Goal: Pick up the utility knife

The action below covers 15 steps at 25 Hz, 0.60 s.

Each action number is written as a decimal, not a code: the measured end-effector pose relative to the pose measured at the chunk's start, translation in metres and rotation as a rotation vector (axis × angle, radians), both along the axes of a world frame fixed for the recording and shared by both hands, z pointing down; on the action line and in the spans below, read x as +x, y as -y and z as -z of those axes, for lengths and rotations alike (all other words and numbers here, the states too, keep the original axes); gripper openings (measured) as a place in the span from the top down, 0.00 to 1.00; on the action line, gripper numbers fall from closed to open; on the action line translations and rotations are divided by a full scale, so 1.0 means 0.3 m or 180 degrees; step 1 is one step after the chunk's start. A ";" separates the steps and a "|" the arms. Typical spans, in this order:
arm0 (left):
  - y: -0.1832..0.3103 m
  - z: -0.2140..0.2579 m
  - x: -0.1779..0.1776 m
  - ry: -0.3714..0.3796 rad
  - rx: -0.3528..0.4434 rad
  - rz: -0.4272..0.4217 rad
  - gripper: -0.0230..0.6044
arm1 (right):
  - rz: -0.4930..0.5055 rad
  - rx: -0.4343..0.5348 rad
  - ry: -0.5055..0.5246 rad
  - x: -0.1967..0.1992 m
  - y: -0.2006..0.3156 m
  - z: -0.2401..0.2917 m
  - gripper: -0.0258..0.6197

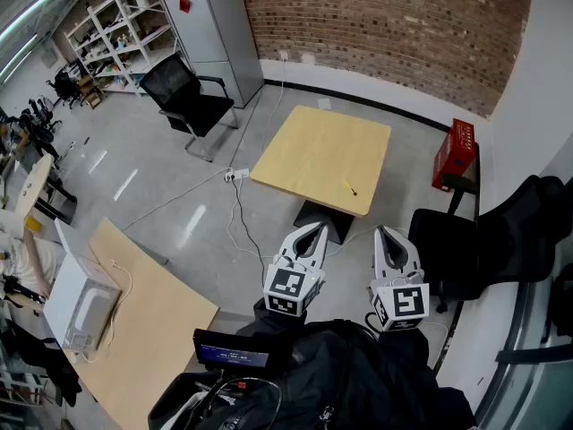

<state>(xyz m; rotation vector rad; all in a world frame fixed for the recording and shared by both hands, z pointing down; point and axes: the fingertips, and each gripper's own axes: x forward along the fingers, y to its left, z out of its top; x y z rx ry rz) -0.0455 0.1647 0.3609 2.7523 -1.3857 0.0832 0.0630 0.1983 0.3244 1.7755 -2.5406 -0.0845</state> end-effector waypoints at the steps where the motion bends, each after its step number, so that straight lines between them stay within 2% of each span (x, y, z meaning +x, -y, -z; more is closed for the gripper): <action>1: 0.002 -0.005 -0.004 0.0001 -0.0012 -0.0006 0.96 | 0.0002 -0.0003 0.0006 -0.005 0.002 -0.002 0.95; 15: 0.006 -0.058 -0.053 0.0044 -0.0144 -0.0098 0.96 | -0.0061 -0.0097 0.0030 -0.059 0.012 -0.039 0.95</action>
